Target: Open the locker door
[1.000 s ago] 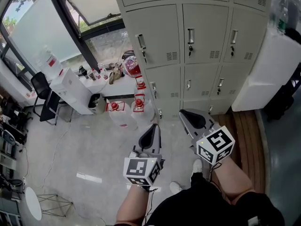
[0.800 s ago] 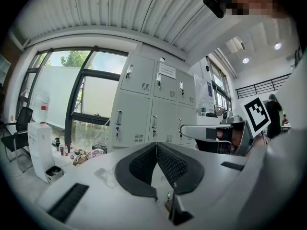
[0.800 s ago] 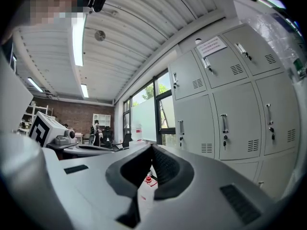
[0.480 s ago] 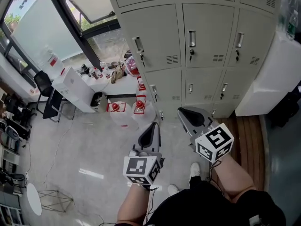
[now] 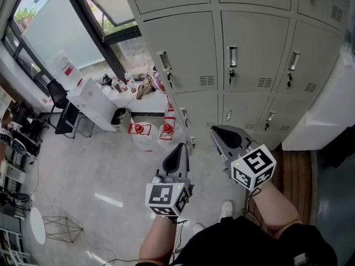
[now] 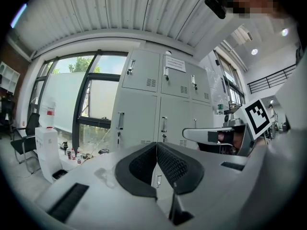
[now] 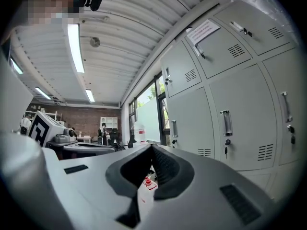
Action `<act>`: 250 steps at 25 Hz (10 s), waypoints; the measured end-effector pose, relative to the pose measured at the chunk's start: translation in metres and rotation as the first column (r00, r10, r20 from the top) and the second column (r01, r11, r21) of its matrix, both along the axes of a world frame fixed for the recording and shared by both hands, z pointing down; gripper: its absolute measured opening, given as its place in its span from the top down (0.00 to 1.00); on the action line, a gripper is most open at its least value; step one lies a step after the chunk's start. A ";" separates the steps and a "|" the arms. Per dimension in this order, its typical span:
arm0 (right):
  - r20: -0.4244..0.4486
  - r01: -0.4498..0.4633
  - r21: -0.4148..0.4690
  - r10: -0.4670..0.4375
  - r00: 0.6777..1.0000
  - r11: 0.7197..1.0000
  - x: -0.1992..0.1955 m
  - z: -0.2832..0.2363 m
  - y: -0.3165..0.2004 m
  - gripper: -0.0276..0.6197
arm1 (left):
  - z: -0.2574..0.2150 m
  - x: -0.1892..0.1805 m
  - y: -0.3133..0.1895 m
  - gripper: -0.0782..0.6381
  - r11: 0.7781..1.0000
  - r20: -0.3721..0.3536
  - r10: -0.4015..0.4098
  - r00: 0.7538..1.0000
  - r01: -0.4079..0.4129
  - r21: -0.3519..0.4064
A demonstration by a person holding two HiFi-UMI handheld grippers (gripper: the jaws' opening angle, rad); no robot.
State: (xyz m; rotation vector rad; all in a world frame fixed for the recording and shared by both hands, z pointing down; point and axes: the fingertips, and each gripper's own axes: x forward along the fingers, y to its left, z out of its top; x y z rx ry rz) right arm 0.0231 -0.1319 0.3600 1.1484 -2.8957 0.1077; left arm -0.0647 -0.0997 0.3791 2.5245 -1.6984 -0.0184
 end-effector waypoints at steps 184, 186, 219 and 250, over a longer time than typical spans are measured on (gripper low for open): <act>-0.018 -0.015 -0.049 0.014 1.000 0.999 0.065 0.013 -0.078 0.87 | -0.014 0.039 -0.137 0.79 0.992 0.106 -0.104 0.989 0.096 0.077; -0.016 -0.021 -0.047 0.020 1.000 0.999 0.066 0.012 -0.076 0.87 | -0.014 0.042 -0.135 0.79 0.993 0.105 -0.092 0.990 0.085 0.076; 0.017 -0.029 -0.089 0.031 0.999 0.996 0.081 0.020 -0.053 0.87 | -0.008 0.095 -0.100 0.85 0.999 0.123 0.006 0.992 -0.012 0.044; -0.019 -0.183 -0.116 0.182 0.983 0.976 -0.078 0.037 0.019 0.87 | 0.019 -0.070 -0.019 0.86 0.988 0.088 0.157 0.984 -0.157 -0.011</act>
